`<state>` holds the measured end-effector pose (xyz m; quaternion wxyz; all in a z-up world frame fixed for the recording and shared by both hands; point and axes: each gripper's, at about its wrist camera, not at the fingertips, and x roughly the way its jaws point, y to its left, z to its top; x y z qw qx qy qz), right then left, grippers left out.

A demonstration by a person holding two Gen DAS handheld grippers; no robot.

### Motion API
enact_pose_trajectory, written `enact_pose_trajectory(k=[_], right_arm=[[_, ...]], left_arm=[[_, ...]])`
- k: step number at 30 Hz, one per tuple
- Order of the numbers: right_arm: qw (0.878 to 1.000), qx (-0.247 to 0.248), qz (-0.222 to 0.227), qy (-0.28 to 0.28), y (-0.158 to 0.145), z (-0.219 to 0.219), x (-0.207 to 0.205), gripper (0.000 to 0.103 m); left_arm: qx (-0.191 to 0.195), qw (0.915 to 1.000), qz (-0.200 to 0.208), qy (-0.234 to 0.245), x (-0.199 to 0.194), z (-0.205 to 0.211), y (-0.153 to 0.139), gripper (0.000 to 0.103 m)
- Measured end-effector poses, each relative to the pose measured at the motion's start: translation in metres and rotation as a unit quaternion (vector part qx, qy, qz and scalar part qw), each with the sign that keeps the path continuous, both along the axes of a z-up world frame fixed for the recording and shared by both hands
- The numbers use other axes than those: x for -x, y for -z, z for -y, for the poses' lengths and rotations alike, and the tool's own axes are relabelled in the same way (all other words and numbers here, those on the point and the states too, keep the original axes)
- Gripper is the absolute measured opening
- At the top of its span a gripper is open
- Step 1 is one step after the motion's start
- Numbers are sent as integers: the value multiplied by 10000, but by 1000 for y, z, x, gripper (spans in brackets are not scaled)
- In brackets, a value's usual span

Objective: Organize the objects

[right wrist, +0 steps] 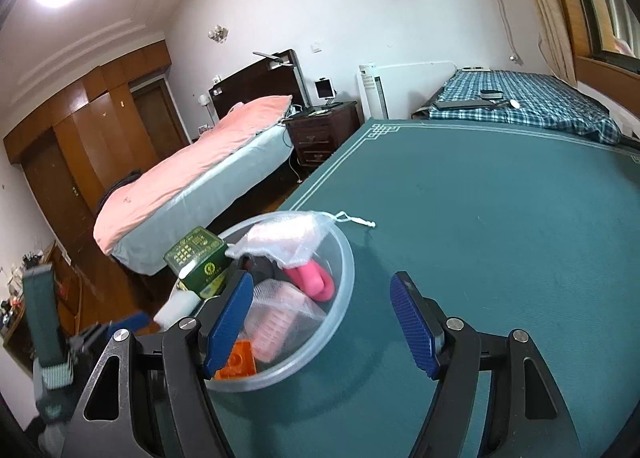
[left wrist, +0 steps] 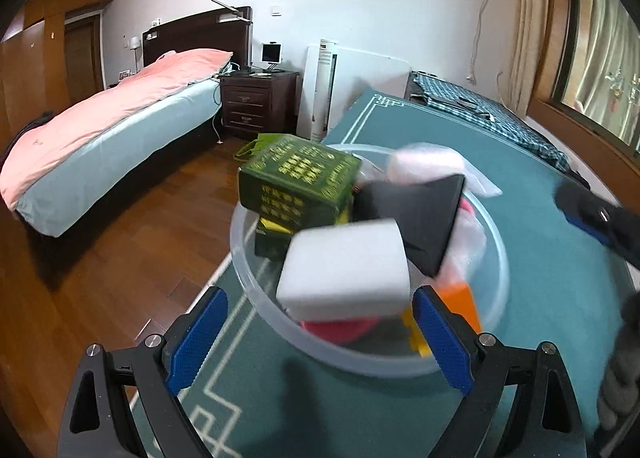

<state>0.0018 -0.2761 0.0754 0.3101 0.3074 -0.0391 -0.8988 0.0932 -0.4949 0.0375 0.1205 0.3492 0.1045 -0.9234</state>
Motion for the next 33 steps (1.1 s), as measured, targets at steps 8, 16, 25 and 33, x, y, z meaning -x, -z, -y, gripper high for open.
enact_pose_trajectory(k=[8,16,25,33], right_arm=[[9998,-124,146,-68,9,-10,-6,73],[9977,-310,369,-470,20,-7,-19,74],[9963,-440,237,-701,18,-2,-39,82],[9959,-582,-321,-621,8,-1,-61,92]], left_arm=[[-285,9991,23,326,1,-4,0,96],[-281,9993,-80,223,-11,-5,-11,98],[-220,9995,-85,-201,-20,0,-18,103],[484,9966,2,-665,-24,-10,-21,103]])
